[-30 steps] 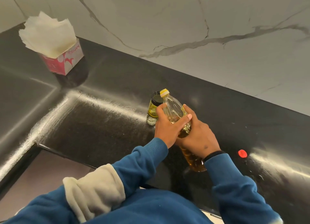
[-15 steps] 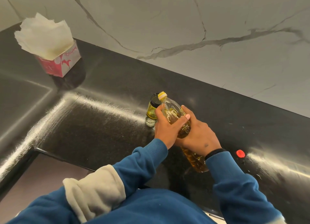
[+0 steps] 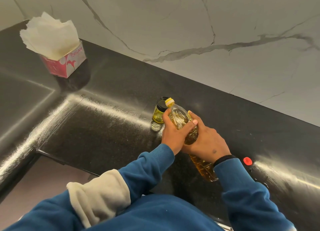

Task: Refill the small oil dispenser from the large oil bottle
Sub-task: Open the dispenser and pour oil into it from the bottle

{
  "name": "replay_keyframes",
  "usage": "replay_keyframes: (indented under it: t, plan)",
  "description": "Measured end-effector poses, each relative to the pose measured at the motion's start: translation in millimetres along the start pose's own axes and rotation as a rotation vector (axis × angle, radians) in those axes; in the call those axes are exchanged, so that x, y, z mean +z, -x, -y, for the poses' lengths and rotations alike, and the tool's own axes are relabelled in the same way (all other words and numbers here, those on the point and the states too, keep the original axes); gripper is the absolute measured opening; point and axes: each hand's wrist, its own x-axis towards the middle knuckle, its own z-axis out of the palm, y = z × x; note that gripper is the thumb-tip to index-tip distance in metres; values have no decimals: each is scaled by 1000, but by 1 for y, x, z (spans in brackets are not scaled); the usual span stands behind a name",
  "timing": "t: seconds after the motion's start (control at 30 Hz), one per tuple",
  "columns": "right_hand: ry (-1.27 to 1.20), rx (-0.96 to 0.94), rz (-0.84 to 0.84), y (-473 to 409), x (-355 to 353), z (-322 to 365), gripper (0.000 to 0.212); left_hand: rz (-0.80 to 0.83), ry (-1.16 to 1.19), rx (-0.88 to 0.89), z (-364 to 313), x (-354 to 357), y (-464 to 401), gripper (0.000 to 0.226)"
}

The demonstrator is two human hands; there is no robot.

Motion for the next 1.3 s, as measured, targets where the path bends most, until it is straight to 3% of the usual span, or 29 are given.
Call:
replay_keyframes:
  t: [1.3]
  plan:
    - [85, 18, 76, -7, -13, -1, 115, -37, 65, -84, -5, 10, -1, 99]
